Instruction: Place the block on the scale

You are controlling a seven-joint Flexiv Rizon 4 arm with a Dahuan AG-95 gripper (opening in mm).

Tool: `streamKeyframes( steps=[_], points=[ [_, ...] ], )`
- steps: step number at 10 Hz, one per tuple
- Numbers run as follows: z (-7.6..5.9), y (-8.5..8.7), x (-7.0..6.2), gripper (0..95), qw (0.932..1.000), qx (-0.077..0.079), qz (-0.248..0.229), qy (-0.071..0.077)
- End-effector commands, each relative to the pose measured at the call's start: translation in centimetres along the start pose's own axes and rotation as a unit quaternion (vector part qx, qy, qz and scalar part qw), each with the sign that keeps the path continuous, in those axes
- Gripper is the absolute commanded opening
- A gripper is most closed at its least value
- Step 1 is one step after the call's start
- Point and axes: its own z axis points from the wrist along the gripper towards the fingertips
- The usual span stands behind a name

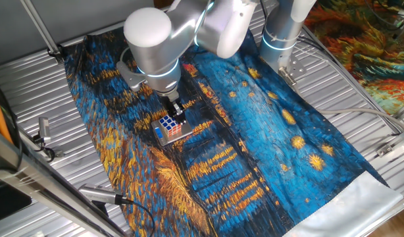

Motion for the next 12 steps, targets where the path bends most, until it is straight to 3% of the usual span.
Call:
streamKeyframes(
  steps=[1,12],
  points=[
    [-0.33,0.16,0.10,0.0,1.0000,0.002,0.006,0.005],
    [-0.72,0.29,0.18,0.0,0.9994,0.002,0.035,0.006]
  ],
)
